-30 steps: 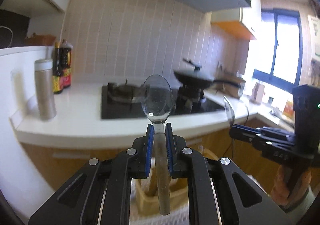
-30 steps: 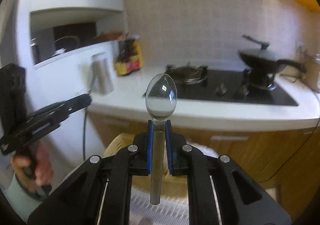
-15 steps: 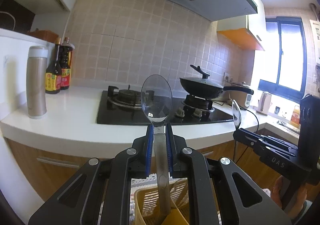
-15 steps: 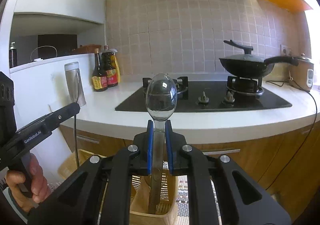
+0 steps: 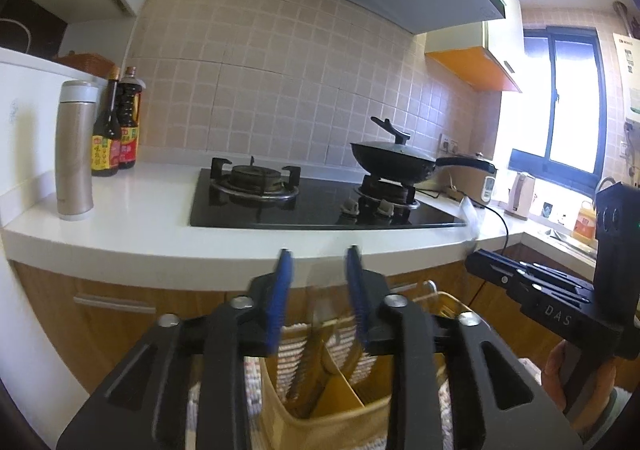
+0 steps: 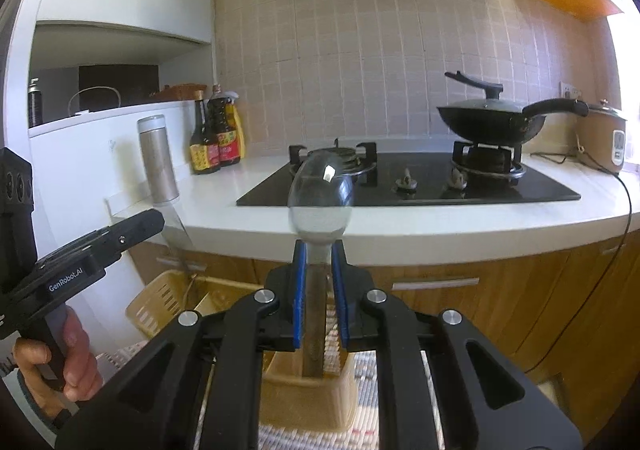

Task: Organize utensils
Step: 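Lower the clear spoons into the yellow caddy and open both grippers, then grasp a clear spoon with the left gripper while the right gripper grasps a spoon, then drop the spoons into the yellow caddy by opening both grippers, then move both tools back to the chopsticks and black spoon on the cloth, then grasp the black spoon with the right gripper while the left gripper closes on a chopstick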

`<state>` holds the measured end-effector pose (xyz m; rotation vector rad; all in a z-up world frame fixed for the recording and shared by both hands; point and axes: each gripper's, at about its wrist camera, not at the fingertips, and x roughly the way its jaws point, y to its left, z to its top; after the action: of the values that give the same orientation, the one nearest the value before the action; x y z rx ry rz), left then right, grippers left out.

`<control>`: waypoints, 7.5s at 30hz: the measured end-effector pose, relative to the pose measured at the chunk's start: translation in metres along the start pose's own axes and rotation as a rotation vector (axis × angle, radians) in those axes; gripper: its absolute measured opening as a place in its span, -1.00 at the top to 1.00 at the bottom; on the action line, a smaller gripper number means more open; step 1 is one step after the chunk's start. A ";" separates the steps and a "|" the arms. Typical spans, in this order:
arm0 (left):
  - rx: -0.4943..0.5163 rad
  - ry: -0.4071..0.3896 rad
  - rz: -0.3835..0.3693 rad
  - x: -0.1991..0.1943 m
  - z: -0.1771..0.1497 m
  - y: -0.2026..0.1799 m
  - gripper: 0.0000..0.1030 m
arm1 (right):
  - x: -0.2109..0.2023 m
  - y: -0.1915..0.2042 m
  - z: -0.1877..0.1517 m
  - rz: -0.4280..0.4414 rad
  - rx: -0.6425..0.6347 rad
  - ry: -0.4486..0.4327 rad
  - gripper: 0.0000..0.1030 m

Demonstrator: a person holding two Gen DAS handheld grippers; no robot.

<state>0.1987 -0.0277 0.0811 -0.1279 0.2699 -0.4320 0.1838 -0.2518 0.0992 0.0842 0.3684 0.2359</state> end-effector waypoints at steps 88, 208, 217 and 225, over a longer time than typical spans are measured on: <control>0.077 0.761 -0.036 0.000 -0.134 -0.056 0.80 | -0.012 0.039 -0.109 0.201 0.094 0.838 0.82; -0.263 0.621 -0.099 -0.075 -0.154 0.043 0.24 | -0.057 0.051 -0.180 0.023 0.174 0.903 0.47; -0.208 0.759 -0.032 -0.045 -0.157 0.038 0.40 | -0.043 0.074 -0.184 -0.034 0.045 0.931 0.78; -0.082 0.798 0.028 -0.035 -0.160 0.021 0.45 | -0.040 0.080 -0.185 -0.041 -0.006 0.943 0.79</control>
<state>0.1310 -0.0045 -0.0681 -0.0252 1.0735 -0.4286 0.0626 -0.1769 -0.0494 -0.0480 1.3061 0.2253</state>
